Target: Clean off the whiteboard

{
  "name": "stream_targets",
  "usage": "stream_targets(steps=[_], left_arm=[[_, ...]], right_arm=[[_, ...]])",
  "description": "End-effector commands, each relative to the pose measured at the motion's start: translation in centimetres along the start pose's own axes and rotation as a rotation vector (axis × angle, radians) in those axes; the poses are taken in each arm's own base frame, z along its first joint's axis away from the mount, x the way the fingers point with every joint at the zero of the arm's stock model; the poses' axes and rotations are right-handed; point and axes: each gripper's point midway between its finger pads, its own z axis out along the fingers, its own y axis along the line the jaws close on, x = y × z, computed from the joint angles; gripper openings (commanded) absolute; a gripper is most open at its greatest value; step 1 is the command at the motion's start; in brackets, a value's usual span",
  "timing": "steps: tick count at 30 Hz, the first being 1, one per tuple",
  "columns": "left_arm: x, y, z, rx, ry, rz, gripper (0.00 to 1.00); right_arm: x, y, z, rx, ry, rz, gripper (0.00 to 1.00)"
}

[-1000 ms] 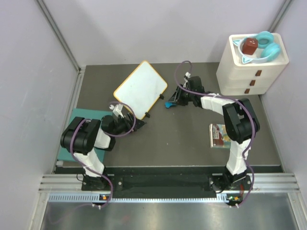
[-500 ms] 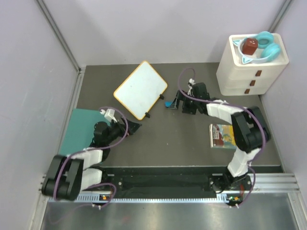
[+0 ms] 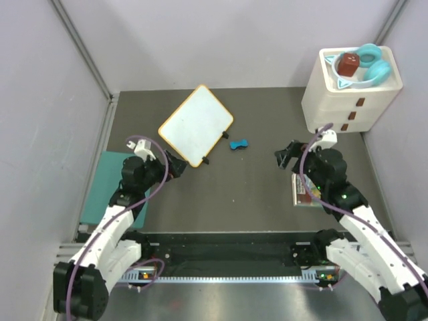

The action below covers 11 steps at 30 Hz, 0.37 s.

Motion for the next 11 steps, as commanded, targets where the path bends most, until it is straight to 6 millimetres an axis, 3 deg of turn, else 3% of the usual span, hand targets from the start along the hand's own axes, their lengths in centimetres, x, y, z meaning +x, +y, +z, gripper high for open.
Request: stream_targets(steps=[1, 2, 4, 6, 11], left_arm=[[-0.9, 1.9, 0.5, -0.149, 0.047, 0.053, 0.99], [-0.3, 2.8, 0.5, -0.196, 0.084, 0.053, 0.99], [-1.3, 3.2, 0.4, -0.245, 0.080, 0.093, 0.99], [-1.8, 5.3, -0.4, -0.375, 0.080, 0.116, 0.99], [-3.7, 6.4, -1.4, -0.482, 0.049, 0.190, 0.99]], right_arm=[[0.4, -4.2, -2.1, 0.177, -0.057, -0.066, 0.99], [0.1, -4.7, -2.5, 0.198, -0.081, -0.068, 0.99], [1.0, -5.4, -2.4, 0.219, -0.069, -0.073, 0.99], [2.0, -6.0, -2.1, 0.240, -0.039, -0.075, 0.99], [4.4, -7.1, -0.5, 0.277, 0.027, -0.083, 0.99]])
